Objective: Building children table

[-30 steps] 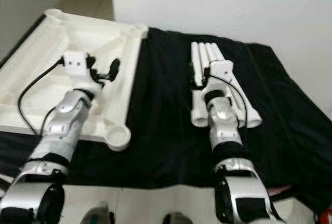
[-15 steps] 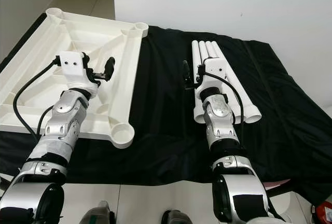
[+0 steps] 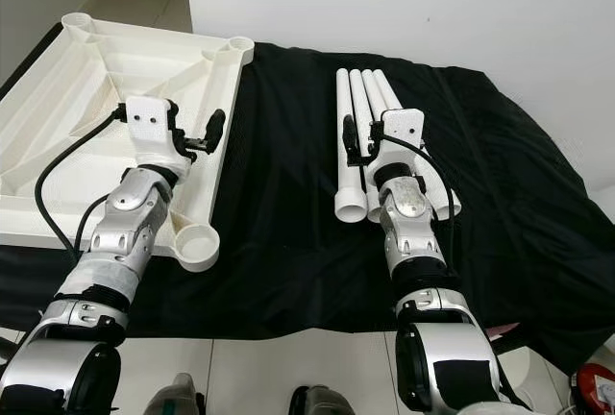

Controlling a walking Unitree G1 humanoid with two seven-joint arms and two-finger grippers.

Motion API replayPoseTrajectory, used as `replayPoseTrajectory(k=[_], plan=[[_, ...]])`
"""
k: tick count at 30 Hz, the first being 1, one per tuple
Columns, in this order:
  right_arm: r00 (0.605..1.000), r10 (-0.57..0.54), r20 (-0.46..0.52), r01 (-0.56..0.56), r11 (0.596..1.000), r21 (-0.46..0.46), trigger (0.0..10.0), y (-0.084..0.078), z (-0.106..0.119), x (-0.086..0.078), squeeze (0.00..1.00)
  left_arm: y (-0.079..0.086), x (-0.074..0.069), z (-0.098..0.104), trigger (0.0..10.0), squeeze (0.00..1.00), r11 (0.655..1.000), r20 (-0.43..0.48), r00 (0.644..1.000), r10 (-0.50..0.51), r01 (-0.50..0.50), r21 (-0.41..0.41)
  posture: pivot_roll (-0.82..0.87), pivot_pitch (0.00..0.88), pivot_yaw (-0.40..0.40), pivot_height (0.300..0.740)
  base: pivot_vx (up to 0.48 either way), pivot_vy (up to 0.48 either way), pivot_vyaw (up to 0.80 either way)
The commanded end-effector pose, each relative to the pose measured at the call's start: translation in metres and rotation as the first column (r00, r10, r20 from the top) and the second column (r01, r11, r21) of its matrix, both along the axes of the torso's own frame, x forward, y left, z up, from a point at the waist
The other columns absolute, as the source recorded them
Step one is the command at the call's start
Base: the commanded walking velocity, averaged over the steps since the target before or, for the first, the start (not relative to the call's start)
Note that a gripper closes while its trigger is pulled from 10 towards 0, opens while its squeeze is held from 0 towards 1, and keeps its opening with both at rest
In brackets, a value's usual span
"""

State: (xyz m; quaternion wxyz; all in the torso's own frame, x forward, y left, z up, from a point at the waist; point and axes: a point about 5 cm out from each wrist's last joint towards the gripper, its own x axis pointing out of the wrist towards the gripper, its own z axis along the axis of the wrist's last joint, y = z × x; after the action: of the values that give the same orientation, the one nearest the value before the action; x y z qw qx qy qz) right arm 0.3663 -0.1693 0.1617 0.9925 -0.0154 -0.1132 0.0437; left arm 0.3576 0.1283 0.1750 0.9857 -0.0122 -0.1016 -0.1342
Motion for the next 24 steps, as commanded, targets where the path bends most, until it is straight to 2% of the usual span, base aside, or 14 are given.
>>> replayPoseTrajectory(k=[1, 2, 9, 12, 13, 24], plan=[[0.999, -0.017, -0.032, 0.017, 1.000, 0.024, 10.0, -0.005, -0.006, -0.001, 0.00, -0.009, -0.004, -0.005, 10.0, 0.00, 0.994, -0.022, 0.995, -0.100, 0.101, 0.033, 0.14, 0.000, -0.084, 0.740, 0.000, 0.000, 0.00], [0.999, -0.013, -0.041, 0.014, 0.999, 0.029, 10.0, -0.005, -0.007, -0.002, 0.00, -0.012, -0.005, -0.006, 10.0, 0.00, 0.991, -0.034, 0.992, -0.124, 0.126, 0.034, 0.14, 0.000, -0.083, 0.740, 0.000, 0.000, 0.00], [0.999, -0.017, -0.041, 0.018, 0.999, 0.033, 10.0, -0.005, -0.008, -0.002, 0.00, -0.014, -0.006, -0.005, 10.0, 0.00, 0.991, -0.026, 0.991, -0.128, 0.129, 0.041, 0.14, 0.000, -0.081, 0.740, 0.000, 0.000, 0.00], [0.998, 0.025, -0.055, -0.021, 0.997, 0.075, 10.0, 0.000, -0.011, -0.004, 0.00, -0.016, -0.008, -0.006, 10.0, 0.00, 0.989, -0.044, 0.989, -0.143, 0.145, 0.042, 0.14, 0.000, -0.078, 0.740, 0.000, 0.000, 0.00], [0.996, 0.065, -0.053, -0.060, 0.995, 0.085, 10.0, 0.006, -0.012, -0.006, 1.00, -0.016, -0.008, -0.006, 10.0, 0.00, 0.988, -0.052, 0.988, -0.145, 0.147, 0.044, 0.14, 0.000, -0.079, 0.740, 0.000, 0.000, 0.00], [0.992, 0.098, -0.076, -0.092, 0.992, 0.082, 10.0, 0.019, -0.019, -0.008, 1.00, -0.014, -0.009, -0.003, 10.0, 0.00, 0.989, -0.061, 0.988, -0.142, 0.145, 0.041, 0.15, 0.000, -0.086, 0.740, 0.000, 0.000, 0.00]])
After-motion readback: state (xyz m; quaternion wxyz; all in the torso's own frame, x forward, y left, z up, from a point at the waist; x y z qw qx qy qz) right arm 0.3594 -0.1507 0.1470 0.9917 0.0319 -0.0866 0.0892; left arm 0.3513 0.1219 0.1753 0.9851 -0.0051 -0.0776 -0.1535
